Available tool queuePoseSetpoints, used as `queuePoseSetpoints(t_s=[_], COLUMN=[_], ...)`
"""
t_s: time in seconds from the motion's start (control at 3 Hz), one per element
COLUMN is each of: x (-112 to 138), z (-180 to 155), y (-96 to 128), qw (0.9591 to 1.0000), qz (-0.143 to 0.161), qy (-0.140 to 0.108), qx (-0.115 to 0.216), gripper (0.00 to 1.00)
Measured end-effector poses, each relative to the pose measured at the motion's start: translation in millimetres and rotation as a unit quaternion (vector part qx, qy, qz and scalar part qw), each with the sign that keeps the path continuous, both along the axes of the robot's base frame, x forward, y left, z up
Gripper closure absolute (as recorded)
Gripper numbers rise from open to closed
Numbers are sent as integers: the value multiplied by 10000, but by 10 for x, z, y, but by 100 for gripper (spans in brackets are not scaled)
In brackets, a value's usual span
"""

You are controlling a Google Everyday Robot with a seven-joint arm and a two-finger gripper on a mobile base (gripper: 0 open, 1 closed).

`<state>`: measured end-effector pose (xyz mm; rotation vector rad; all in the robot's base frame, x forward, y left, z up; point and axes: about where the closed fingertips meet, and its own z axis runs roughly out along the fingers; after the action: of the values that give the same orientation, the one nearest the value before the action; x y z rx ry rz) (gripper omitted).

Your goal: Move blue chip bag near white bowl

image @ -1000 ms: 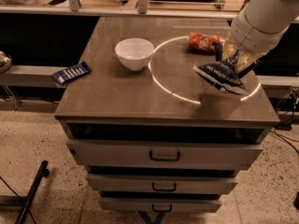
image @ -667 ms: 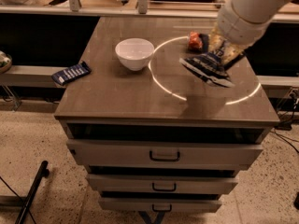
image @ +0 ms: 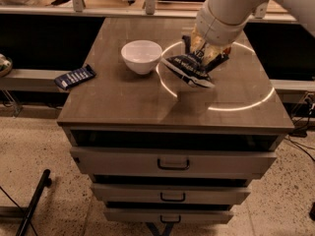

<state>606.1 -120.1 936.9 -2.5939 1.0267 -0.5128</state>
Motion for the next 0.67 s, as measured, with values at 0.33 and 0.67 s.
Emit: queuePoseSetpoints(t_s=[0.33, 0.67], x=[97, 181], z=[-83, -175], y=[145, 276], qw=[9999, 9998], qz=[-16, -33], qy=[50, 96], qx=[109, 187], gripper=[100, 82])
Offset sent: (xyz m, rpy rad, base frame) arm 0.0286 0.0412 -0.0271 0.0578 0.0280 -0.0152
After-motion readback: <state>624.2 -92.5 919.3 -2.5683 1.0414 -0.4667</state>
